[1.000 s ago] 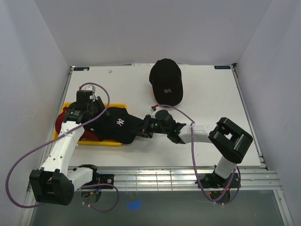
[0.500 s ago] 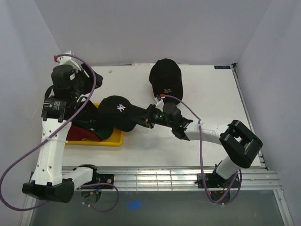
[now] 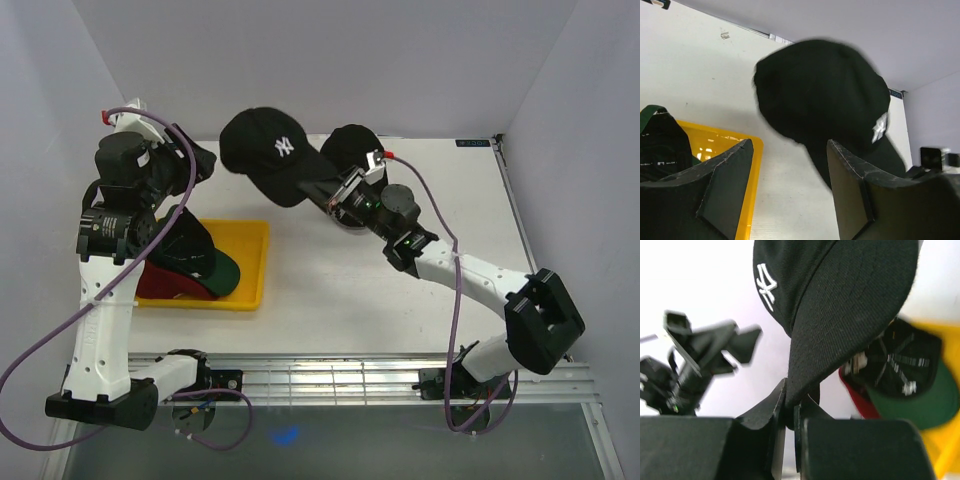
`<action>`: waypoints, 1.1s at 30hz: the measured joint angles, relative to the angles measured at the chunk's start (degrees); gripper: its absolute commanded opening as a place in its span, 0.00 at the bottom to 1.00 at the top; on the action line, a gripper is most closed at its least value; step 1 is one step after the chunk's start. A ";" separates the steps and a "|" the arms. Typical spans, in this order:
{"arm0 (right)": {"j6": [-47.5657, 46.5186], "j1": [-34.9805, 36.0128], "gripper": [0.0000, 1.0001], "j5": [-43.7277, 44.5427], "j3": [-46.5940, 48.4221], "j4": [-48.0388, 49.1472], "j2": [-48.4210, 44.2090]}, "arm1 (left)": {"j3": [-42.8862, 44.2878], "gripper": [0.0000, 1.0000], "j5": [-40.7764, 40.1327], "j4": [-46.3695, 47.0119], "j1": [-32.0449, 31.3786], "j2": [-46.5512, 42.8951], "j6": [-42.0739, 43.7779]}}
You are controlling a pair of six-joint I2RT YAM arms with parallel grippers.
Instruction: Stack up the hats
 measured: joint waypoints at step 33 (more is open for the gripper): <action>-10.23 -12.02 0.08 25.62 3.67 -3.91 0.04 | -3.82 0.72 6.16 0.28 0.00 -0.09 1.09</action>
